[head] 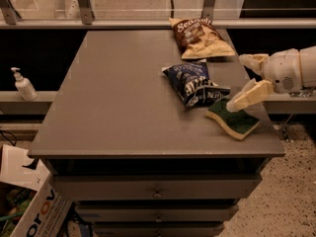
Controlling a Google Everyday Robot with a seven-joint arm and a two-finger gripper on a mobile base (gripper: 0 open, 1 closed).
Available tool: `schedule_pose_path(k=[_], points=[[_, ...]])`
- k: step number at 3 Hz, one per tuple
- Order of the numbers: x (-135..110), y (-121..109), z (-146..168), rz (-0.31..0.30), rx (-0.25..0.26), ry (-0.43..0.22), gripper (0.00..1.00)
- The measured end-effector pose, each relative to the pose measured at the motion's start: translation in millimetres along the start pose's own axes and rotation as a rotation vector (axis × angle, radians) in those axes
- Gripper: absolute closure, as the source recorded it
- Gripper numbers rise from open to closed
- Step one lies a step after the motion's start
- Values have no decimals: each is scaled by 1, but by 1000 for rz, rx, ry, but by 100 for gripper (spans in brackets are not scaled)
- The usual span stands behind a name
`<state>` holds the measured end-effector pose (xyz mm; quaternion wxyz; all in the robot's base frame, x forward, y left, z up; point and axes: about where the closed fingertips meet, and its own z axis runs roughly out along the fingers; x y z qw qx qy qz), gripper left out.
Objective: Move blue chip bag near sponge
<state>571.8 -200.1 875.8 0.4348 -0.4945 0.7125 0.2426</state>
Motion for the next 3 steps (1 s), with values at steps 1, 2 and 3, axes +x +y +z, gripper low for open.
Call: schedule_pose_path(k=[1,2,3], points=[[-6,-7,-14,32,65,-70,0],[-9,-14,-32,67,142,-138,0],[-9,-14,-32,67,142,-138,0]])
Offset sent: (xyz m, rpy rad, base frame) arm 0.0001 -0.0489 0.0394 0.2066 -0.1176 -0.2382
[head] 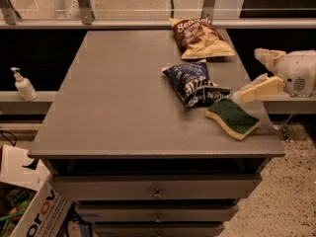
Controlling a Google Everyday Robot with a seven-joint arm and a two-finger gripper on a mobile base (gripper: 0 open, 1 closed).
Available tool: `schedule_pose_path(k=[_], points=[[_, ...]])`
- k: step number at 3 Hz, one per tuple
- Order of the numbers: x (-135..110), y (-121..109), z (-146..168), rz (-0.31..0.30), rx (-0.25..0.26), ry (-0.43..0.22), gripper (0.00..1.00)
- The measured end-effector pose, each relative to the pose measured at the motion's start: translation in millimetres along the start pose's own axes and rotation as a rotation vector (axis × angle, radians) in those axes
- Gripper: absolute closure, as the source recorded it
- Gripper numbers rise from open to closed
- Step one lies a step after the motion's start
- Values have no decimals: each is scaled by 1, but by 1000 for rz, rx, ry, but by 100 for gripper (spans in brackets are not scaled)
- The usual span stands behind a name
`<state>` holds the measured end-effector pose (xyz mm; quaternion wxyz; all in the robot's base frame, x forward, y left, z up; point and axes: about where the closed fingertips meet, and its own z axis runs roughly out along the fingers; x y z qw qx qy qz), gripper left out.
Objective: Move blue chip bag near sponge
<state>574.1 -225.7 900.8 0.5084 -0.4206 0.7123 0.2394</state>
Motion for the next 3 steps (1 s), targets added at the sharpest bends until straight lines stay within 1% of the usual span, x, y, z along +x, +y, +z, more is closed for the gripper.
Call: schedule_pose_path(k=[1,2,3], points=[[-3,-1,-1,-9,0,-27,0],[-25,-26,-16,-52,39,-94,0],[-25,-26,-16,-52,39,-94,0]])
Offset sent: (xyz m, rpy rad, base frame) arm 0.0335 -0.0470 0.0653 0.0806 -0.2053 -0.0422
